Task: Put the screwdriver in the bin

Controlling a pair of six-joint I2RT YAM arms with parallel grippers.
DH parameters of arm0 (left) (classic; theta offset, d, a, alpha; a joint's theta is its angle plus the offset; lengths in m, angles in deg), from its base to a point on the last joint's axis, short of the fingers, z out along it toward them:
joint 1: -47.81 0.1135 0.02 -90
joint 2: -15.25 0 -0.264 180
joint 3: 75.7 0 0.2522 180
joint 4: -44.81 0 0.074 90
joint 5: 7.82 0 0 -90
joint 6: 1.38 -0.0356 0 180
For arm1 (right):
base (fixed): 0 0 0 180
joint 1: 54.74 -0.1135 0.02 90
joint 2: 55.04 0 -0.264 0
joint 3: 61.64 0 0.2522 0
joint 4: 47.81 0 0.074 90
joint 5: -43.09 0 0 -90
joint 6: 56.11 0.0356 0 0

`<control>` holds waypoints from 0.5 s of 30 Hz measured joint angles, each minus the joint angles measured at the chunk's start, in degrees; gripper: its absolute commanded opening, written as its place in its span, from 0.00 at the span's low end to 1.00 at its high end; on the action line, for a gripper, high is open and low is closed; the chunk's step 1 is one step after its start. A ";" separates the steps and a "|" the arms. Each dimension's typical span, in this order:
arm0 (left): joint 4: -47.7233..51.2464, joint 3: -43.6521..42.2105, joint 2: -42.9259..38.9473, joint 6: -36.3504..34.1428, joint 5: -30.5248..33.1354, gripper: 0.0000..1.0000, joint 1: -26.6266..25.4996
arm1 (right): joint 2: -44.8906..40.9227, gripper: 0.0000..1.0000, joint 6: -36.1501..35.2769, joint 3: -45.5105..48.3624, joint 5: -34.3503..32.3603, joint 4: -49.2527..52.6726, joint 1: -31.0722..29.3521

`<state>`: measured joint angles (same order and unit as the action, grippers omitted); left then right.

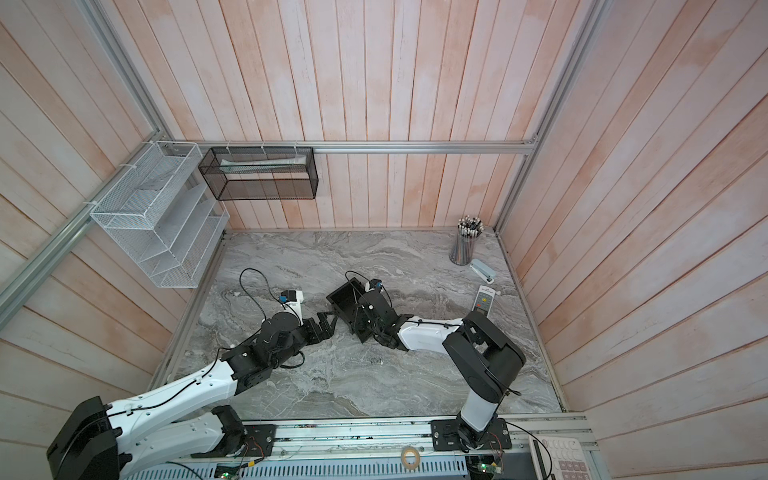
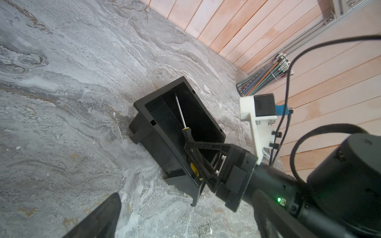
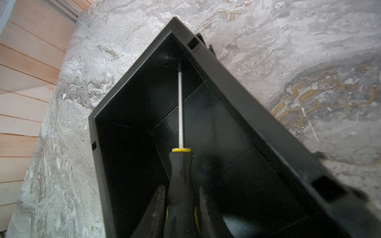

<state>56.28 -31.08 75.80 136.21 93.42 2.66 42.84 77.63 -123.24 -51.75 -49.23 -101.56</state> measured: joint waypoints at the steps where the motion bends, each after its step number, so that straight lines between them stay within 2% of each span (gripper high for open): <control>1: 0.00 0.00 0.00 0.00 0.04 1.00 0.00 | 0.02 0.22 0.00 0.00 0.00 -0.02 -0.02; 2: 0.02 0.00 -0.04 0.00 0.15 1.00 0.02 | 0.04 0.22 -0.02 0.00 0.00 -0.02 -0.04; 5: 0.24 0.00 -0.50 -0.02 0.28 1.00 0.22 | 0.04 0.35 -0.04 0.00 -0.02 -0.02 -0.20; 6: 0.33 0.00 -0.72 -0.02 0.44 1.00 0.28 | 0.04 0.36 -0.11 0.00 -0.04 -0.02 -0.26; 7: 0.46 0.00 -0.98 -0.04 0.63 1.00 0.44 | 0.04 0.42 -0.31 0.00 -0.07 -0.07 -0.35; 9: 0.83 0.00 -1.40 -0.33 0.87 1.00 0.72 | -0.02 0.43 -0.42 0.00 -0.17 -0.09 -0.42; 11: 1.36 0.00 -1.75 -0.74 1.07 1.00 1.22 | -0.39 0.53 -0.57 0.00 -0.22 0.00 -0.46; 13: 1.77 0.00 -1.86 -1.33 1.07 1.00 2.10 | -1.42 0.56 -1.03 0.00 -0.44 0.24 -0.50; 15: 2.49 0.07 -1.92 -1.99 1.09 1.00 3.15 | -2.86 0.71 -1.86 -0.02 -0.70 0.48 -0.55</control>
<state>58.77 -31.02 73.88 134.22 94.52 5.81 39.98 75.78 -123.26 -52.45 -48.75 -102.11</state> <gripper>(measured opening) 0.999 0.612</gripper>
